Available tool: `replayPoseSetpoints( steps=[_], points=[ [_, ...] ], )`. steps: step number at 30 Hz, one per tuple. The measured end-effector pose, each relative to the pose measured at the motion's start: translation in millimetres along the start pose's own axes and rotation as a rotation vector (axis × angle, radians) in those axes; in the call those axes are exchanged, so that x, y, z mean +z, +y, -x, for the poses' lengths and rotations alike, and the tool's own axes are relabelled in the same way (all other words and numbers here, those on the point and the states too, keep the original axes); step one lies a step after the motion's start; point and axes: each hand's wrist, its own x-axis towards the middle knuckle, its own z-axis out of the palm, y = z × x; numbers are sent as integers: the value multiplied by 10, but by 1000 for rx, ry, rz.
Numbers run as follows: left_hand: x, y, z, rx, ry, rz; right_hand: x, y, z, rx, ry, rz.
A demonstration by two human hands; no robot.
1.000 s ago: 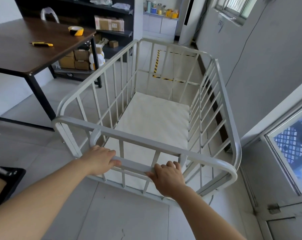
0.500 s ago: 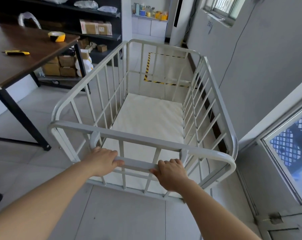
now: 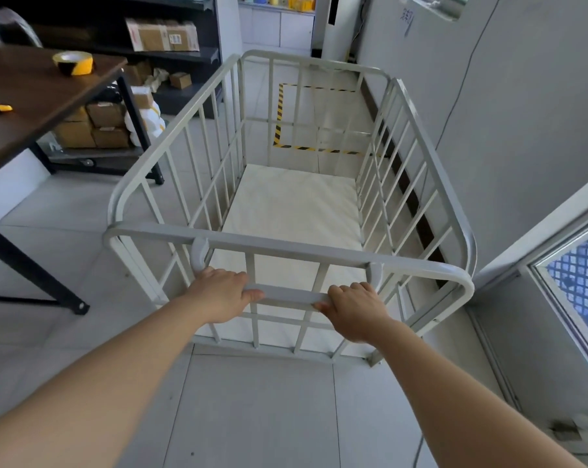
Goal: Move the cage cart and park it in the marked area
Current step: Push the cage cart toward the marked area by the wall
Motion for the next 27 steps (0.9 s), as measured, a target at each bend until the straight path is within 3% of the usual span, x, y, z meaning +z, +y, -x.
replayPoseSetpoints(
  steps=[27],
  points=[
    [-941,-562,-2291,-11,2,-69,-675,841,-2302,-37,-2,-49]
  ],
)
